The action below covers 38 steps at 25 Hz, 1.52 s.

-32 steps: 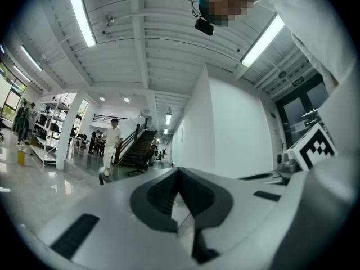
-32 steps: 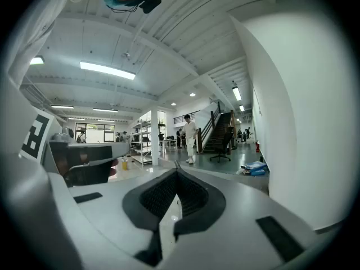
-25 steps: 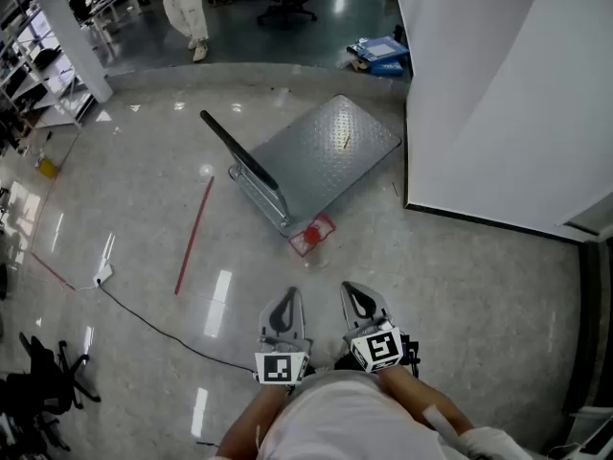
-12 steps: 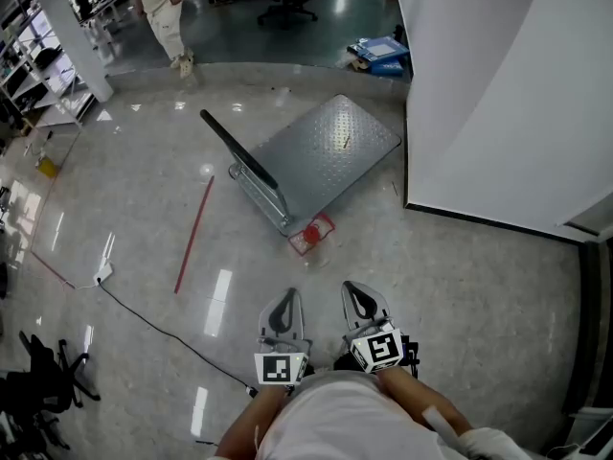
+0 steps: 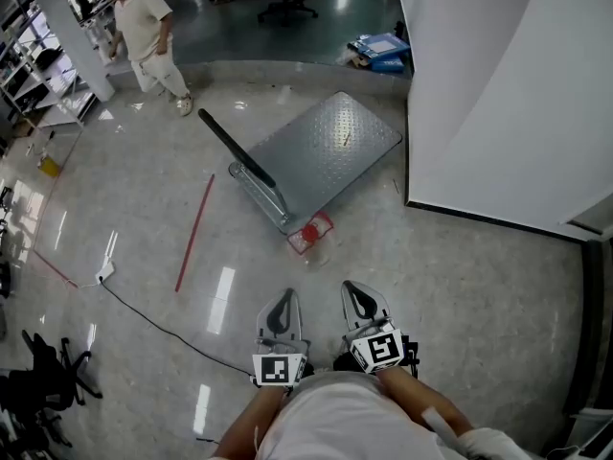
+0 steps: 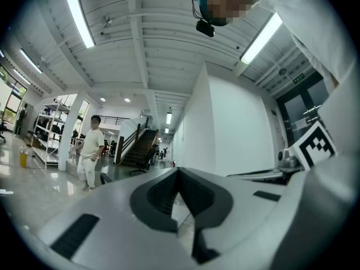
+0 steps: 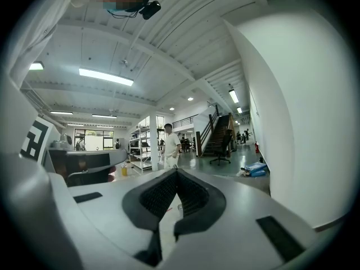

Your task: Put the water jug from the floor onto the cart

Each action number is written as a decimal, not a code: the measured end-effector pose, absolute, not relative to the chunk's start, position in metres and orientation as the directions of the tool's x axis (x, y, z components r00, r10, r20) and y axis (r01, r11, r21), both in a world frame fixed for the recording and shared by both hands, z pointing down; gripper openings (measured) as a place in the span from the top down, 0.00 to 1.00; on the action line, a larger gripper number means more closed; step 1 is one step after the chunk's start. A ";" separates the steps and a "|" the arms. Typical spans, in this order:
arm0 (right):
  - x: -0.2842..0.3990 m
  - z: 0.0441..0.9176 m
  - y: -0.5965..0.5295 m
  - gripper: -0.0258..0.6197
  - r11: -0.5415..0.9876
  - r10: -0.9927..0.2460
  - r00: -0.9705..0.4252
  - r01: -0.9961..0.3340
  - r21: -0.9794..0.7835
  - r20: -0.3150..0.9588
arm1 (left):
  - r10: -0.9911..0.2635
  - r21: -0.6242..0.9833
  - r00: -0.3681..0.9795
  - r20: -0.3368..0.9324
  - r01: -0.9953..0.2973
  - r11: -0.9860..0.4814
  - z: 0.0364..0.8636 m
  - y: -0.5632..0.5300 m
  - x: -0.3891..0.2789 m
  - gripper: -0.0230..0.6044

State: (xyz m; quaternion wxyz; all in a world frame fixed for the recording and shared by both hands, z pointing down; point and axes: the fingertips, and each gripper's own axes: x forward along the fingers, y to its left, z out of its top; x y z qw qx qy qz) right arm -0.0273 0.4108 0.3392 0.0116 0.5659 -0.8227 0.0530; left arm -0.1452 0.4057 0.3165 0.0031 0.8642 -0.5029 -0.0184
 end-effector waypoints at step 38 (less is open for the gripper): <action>-0.013 0.408 0.186 0.94 0.368 -0.912 -0.373 -0.928 -0.064 0.171 | -0.864 0.125 0.504 0.026 -0.859 -0.497 0.351 0.184 -0.138 0.96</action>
